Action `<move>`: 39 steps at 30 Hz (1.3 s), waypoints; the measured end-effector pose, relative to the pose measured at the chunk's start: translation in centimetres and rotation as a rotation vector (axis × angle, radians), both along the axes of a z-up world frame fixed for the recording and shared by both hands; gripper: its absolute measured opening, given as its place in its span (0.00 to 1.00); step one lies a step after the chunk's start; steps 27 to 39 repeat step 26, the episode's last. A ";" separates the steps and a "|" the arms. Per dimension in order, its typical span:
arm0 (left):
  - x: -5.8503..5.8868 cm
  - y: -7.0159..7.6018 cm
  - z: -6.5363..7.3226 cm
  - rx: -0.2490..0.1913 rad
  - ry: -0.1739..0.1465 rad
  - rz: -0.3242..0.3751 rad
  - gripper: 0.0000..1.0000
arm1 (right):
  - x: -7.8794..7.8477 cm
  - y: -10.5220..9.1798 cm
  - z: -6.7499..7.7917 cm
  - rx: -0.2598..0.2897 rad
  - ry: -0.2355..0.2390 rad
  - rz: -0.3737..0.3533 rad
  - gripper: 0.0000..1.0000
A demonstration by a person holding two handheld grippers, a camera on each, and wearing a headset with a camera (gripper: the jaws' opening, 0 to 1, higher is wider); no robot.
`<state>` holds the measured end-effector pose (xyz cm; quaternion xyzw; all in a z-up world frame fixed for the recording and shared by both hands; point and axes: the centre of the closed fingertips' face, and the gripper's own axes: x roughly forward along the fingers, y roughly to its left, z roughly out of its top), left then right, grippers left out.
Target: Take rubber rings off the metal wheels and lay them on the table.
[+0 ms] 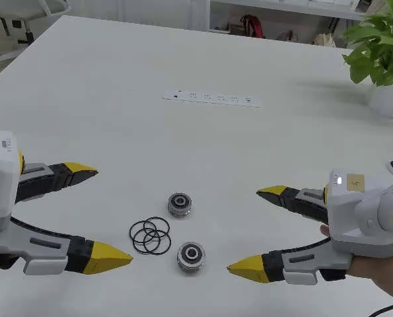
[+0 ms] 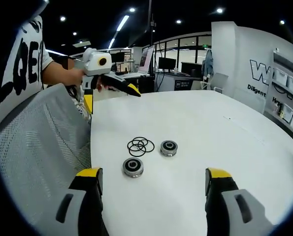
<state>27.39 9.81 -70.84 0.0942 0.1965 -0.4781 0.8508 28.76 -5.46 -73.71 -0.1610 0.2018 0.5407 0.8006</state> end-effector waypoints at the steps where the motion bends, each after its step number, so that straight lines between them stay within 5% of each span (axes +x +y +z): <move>1: 0.0 0.0 0.0 0.000 0.000 0.000 0.93 | 0.0 0.0 0.0 0.001 0.001 0.000 0.82; 39: 0.1 0.6 0.3 0.003 -0.009 0.016 0.94 | 0.6 -0.3 0.8 0.024 -0.014 -0.020 0.83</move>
